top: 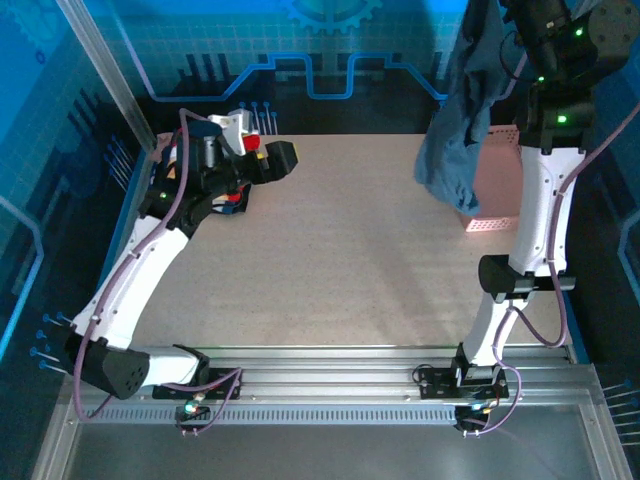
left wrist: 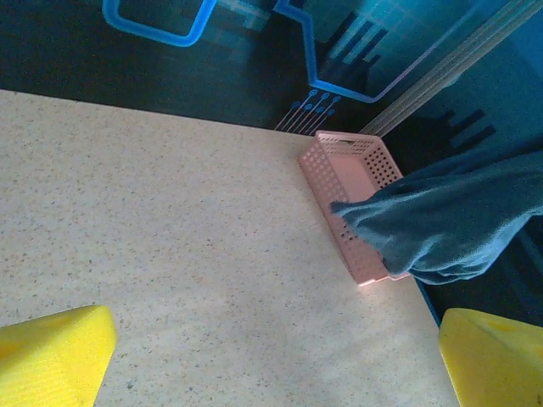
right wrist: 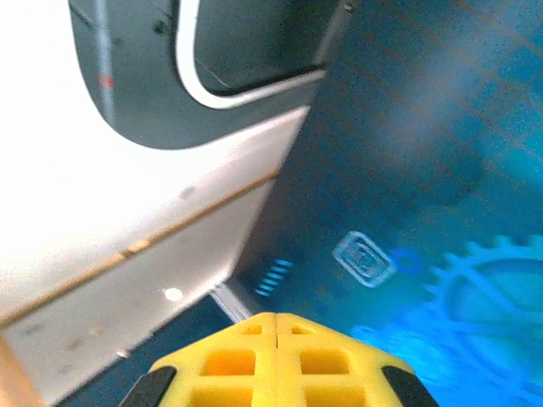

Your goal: Fold and stack the t-shirts

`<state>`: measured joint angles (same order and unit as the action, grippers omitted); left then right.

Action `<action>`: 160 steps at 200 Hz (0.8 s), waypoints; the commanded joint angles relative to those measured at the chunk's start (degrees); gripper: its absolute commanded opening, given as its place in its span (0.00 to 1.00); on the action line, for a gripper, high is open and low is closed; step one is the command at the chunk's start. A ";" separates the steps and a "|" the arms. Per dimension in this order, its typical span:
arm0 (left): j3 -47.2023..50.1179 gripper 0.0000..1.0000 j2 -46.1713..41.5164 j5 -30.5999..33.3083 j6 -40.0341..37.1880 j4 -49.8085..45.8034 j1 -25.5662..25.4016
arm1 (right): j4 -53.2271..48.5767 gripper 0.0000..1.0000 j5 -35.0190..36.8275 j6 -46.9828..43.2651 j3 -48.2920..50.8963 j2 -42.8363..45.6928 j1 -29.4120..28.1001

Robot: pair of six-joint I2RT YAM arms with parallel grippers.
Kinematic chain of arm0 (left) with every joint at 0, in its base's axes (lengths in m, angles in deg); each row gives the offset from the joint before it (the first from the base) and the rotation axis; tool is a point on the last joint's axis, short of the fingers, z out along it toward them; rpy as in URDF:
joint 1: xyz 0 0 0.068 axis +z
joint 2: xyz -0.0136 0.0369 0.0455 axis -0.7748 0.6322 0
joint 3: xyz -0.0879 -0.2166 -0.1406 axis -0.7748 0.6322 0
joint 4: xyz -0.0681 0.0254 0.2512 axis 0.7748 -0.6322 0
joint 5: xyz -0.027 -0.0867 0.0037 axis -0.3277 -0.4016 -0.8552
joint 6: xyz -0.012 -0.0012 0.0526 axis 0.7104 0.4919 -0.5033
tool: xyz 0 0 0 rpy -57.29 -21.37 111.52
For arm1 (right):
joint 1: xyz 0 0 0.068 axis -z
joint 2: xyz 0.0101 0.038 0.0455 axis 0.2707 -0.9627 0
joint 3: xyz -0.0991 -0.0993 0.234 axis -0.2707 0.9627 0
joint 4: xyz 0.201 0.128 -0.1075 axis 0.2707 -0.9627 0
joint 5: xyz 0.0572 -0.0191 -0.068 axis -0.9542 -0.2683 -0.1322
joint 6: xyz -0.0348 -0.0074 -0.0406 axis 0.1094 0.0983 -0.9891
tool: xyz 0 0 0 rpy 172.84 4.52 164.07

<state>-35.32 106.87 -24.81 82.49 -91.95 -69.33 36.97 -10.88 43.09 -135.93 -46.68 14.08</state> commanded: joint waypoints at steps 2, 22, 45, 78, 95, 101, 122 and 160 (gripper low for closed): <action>0.41 0.99 -3.16 -3.37 2.39 5.22 0.00 | 14.50 0.00 5.44 13.16 -3.04 -0.12 -2.68; 2.54 0.99 -4.54 -5.14 4.34 8.01 -0.23 | 16.30 0.00 6.52 16.28 -4.29 -1.09 -4.44; 4.97 0.99 -6.56 -4.59 4.50 8.82 -0.52 | 12.95 0.00 3.55 16.69 -4.14 -1.95 -6.19; 5.98 0.99 -10.22 0.56 1.12 3.93 -0.44 | 7.83 0.00 -2.51 15.13 -1.55 -3.80 -9.18; 6.31 0.99 -12.31 4.36 -0.49 0.67 -0.27 | 1.12 0.00 -7.91 11.22 -1.58 -5.68 -11.56; 6.50 0.99 -12.97 5.36 -0.95 -0.63 -0.09 | -3.95 0.00 -10.48 8.61 -1.56 -6.13 -12.38; 9.13 0.99 -16.08 8.22 -1.68 -4.29 0.43 | -29.23 0.00 -15.20 -10.47 2.15 -6.13 -17.09; 18.10 0.99 -21.82 8.82 0.65 -8.76 0.53 | -49.07 0.64 -14.56 -36.79 40.22 -1.55 -21.22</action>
<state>-21.90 87.30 -17.99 82.80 -94.55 -69.11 9.56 -22.16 26.85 -114.44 -48.80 -5.86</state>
